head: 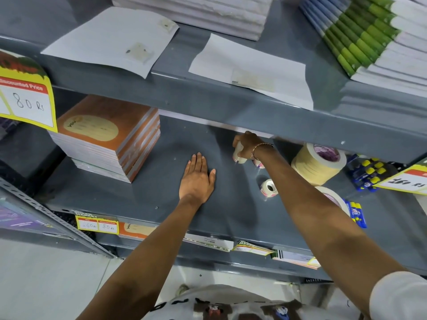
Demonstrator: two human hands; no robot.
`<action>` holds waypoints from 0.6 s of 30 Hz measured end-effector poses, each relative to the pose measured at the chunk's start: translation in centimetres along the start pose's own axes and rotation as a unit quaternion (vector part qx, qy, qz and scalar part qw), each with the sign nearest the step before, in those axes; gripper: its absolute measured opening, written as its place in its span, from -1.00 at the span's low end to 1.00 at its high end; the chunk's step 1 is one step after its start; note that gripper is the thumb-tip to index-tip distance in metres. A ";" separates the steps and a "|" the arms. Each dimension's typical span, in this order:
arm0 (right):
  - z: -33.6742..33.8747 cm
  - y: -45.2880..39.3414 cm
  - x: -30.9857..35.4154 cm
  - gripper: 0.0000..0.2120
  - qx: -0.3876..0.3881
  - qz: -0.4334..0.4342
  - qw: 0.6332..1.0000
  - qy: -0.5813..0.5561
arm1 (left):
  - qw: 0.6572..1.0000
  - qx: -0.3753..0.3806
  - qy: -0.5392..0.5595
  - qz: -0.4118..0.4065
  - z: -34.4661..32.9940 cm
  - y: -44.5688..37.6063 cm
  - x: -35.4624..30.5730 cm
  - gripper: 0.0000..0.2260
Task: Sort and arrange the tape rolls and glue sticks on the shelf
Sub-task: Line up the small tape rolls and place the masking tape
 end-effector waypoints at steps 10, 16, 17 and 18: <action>3.8 7.1 -4.8 -0.81 -0.113 -0.045 0.991 -0.059 | 0.997 0.040 -0.063 -0.009 -0.9 -0.1 -0.1 -0.31; -5.7 9.6 -9.6 -0.41 0.012 -0.159 0.987 -0.010 | 0.997 0.040 -0.064 -0.008 -0.9 -0.2 -0.2 -0.31; -6.3 9.8 -9.5 -0.43 0.002 -0.154 0.988 -0.012 | 0.997 0.040 -0.064 -0.007 -0.9 -0.2 -0.2 -0.32; -6.3 9.7 -9.3 -0.48 -0.008 -0.151 0.988 -0.007 | 0.997 0.038 -0.067 -0.006 -0.8 -0.1 -0.2 -0.32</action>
Point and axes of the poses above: each hand's wrist, its own y-axis away from the middle knuckle, its own z-axis out of the back of the hand, x = y × z, the point moved 9 cm from there along -y, towards the middle knuckle, and after that the axes turned 9 degrees about -z, right-handed, at the moved point
